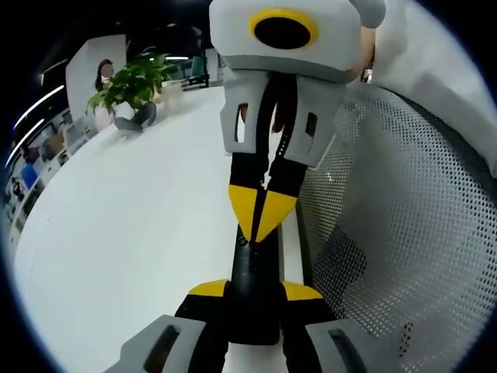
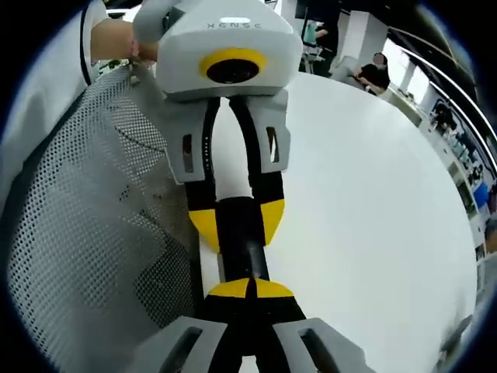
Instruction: Press the specified remote control buttons in sequence, fully releasing each button before pressing the next.
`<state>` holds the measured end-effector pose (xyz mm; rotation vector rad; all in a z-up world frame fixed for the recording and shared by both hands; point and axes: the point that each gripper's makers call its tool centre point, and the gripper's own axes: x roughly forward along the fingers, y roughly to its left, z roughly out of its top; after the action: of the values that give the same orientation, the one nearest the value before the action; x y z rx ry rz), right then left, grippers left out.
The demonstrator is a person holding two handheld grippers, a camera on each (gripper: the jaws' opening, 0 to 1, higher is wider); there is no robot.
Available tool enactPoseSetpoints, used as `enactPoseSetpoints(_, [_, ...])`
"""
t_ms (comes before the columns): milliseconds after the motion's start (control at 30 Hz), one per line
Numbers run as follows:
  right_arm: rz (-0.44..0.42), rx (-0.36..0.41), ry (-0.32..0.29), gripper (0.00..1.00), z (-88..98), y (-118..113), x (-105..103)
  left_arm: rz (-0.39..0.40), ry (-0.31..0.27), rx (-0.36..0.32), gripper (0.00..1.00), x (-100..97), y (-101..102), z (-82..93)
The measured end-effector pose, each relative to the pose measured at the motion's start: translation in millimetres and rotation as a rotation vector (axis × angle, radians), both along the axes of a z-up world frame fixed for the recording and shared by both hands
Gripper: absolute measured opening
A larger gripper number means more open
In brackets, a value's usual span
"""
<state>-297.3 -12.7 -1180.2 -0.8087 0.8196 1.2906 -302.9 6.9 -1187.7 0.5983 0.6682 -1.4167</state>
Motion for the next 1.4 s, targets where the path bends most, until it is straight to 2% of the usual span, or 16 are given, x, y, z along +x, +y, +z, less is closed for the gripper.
enactPoseSetpoints(100, [-0.014,0.002,0.008,0.00,1.2,-1,6,0.000,0.000,-0.001,0.24,0.0,0,0.0])
enactPoseSetpoints(200, [0.003,0.007,0.057,0.00,-1.9,3,2,-0.001,0.000,-0.001,0.24,0.0,0,0.1])
enactPoseSetpoints(233, [0.013,-0.005,0.040,0.00,-1.5,3,4,-0.001,0.001,-0.001,0.24,0.1,0,0.1])
enactPoseSetpoints(333, [0.023,-0.027,0.052,0.00,-2.7,3,4,-0.002,0.001,-0.002,0.24,0.4,0,0.1])
enactPoseSetpoints(500, [0.000,-0.028,0.068,0.00,-3.7,3,5,-0.001,0.001,-0.004,0.24,0.6,-1,0.0])
enactPoseSetpoints(600, [-0.046,0.015,0.078,0.00,-5.5,6,10,-0.002,0.000,-0.003,0.24,0.5,-1,-0.1])
enactPoseSetpoints(800, [-0.037,-0.016,0.081,0.00,-7.6,6,11,-0.001,0.000,-0.004,0.24,0.4,-1,-0.2])
enactPoseSetpoints(900, [-0.083,0.011,0.110,0.00,-7.3,5,12,0.003,0.001,-0.009,0.24,0.4,-1,-0.2])
enactPoseSetpoints(967, [-0.066,0.001,0.088,0.00,-6.5,5,10,0.004,0.000,-0.009,0.24,0.3,-1,-0.2])
enactPoseSetpoints(1033, [0.005,-0.034,0.037,0.00,-5.2,4,7,0.007,0.000,-0.009,0.24,0.2,-1,-0.1])
enactPoseSetpoints(1167, [0.001,-0.002,0.071,0.00,-0.6,9,-6,0.012,0.000,-0.013,0.24,0.3,-1,0.2])
enactPoseSetpoints(1400, [-0.001,-0.001,0.069,0.00,-1.3,9,-7,0.012,0.001,-0.015,0.24,0.2,-1,0.1])
